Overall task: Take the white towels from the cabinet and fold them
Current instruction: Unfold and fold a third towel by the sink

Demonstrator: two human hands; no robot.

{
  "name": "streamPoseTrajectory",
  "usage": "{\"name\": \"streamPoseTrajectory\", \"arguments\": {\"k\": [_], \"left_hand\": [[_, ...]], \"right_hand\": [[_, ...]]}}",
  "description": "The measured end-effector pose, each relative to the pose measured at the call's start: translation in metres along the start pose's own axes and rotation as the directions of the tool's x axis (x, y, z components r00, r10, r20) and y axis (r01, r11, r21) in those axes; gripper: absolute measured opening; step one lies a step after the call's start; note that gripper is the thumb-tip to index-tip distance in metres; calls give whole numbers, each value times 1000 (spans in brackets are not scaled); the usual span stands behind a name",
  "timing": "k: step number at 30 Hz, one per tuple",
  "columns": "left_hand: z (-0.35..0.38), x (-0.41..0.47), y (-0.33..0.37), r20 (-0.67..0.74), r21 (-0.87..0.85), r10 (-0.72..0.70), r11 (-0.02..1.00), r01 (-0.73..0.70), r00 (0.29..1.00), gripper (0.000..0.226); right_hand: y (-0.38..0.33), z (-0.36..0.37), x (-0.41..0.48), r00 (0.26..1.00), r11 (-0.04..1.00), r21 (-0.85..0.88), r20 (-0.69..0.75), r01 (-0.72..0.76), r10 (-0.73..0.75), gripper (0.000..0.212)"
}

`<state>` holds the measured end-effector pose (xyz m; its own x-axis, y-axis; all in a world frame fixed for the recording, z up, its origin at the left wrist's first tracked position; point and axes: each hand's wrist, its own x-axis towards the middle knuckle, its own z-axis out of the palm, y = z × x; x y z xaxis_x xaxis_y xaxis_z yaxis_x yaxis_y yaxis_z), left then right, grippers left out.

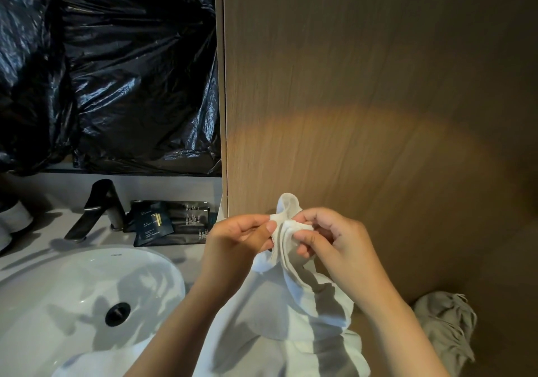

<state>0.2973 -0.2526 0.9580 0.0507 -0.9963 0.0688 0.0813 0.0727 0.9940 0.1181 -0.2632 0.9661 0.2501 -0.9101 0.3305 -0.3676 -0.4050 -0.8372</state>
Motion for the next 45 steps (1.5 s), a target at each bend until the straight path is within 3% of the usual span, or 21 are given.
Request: {"name": "streamPoseTrajectory", "arguments": {"k": [7, 16, 23, 26, 28, 36, 41, 45], "left_hand": [[1, -2, -1, -7, 203, 93, 975, -90, 996, 17], [0, -6, 6, 111, 158, 85, 982, -102, 990, 20], [3, 0, 3, -29, 210, 183, 962, -173, 983, 19], [-3, 8, 2, -123, 218, 206, 960, -176, 971, 20], [-8, 16, 3, -160, 195, 197, 967, -165, 967, 24], [-20, 32, 3, -141, 185, 231, 961, -203, 963, 24], [-25, 48, 21, -168, 291, 280, 930, -223, 945, 18], [-25, 68, 52, -133, 385, 407, 861, -331, 903, 17]], "right_hand": [[0, 5, 2, 998, 997, -63, -42, 38, -41, 17], [6, 5, 3, 993, 997, -79, -120, 9, -19, 8], [8, -1, 5, 995, 981, -187, -78, 43, -58, 4], [12, -10, 3, 999, 962, -270, -3, 45, -48, 14], [16, -13, -2, 999, 943, -332, 41, 38, -25, 23], [30, -19, -12, 995, 847, -526, 96, 76, -29, 24], [23, -44, 2, 987, 724, -676, 154, 139, -45, 19], [-1, -73, 33, 968, 647, -720, 184, 250, -170, 27]]}}
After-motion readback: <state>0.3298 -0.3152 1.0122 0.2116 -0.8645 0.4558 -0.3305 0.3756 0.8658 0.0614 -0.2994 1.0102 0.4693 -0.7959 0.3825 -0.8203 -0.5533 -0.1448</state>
